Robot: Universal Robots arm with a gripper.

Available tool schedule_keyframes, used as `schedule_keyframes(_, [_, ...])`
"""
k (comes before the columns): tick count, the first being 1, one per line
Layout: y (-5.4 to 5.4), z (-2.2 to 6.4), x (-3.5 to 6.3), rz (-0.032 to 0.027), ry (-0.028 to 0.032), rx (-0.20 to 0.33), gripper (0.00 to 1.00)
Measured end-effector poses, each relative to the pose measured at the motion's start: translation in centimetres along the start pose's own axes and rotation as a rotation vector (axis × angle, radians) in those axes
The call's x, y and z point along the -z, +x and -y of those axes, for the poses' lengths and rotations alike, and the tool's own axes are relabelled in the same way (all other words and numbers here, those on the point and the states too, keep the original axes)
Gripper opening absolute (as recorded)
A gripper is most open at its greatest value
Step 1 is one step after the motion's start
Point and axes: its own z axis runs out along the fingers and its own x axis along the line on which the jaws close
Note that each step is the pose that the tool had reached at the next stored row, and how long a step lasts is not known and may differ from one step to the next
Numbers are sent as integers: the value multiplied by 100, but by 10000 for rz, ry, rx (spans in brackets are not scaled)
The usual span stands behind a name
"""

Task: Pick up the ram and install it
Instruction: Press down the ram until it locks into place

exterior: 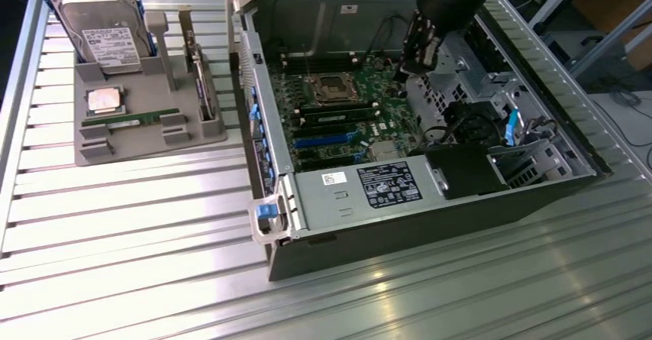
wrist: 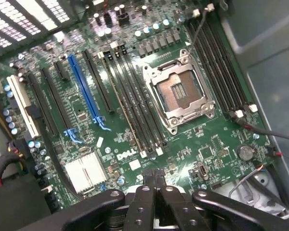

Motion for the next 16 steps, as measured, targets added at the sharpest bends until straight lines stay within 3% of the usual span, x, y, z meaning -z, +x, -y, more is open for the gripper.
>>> schedule_keyframes(9, [0,0,-1,117,15,-1599,10])
schedule_keyframes(16, [0,0,-2,234,31,-3194,10])
